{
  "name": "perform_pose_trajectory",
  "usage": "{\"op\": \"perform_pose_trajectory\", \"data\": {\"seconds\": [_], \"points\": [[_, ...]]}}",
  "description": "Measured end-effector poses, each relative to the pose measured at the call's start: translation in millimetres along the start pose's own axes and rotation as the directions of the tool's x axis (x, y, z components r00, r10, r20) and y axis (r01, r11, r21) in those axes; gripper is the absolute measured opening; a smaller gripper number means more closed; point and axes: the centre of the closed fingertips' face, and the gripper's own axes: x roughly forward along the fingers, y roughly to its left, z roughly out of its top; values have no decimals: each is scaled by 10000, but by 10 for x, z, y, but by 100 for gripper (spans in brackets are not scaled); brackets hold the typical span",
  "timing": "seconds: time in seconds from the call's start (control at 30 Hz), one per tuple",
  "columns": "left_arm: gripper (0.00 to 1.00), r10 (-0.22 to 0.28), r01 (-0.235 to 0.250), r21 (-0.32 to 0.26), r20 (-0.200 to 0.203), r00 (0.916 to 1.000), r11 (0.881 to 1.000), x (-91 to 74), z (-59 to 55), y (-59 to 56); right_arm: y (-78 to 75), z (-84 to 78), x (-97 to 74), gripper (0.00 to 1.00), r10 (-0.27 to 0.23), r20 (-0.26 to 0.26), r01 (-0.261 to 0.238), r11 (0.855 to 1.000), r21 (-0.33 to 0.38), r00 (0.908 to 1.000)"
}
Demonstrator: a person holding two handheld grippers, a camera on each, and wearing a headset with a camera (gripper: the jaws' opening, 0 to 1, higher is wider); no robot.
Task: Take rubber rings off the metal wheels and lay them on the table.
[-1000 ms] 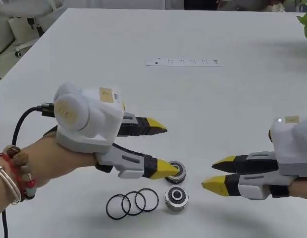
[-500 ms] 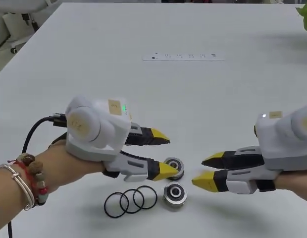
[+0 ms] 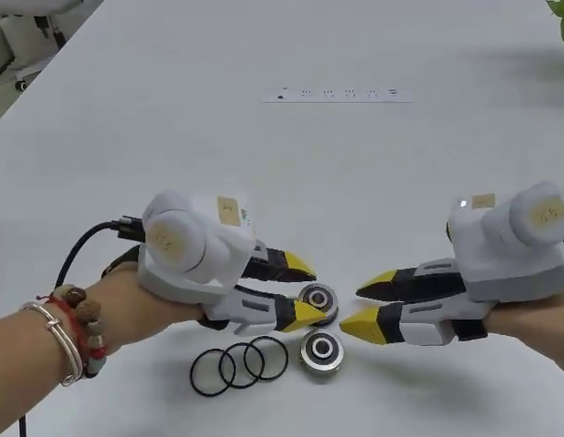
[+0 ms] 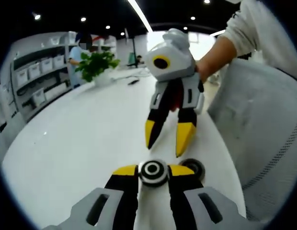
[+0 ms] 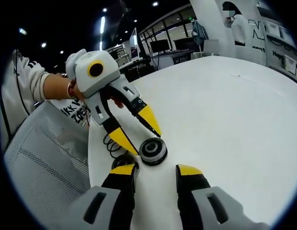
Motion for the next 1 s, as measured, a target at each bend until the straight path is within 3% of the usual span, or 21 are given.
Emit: {"op": "perform_pose_trajectory", "data": {"seconds": [0.37, 0.77, 1.0], "points": [[17, 18, -15, -242, 113, 9999, 9997, 28, -33, 15, 34, 29, 95, 26, 173, -31, -174, 9994, -283, 9998], [15, 28, -20, -290, 310, 9995, 9996, 27, -46, 2, 57, 57, 137, 24, 276, -16, -276, 9989, -387, 9996], [15, 86, -75, -265, 395, 9992, 9996, 27, -42, -2, 48, 52, 175, 20, 259, -191, -273, 9964, -800, 9995]]}}
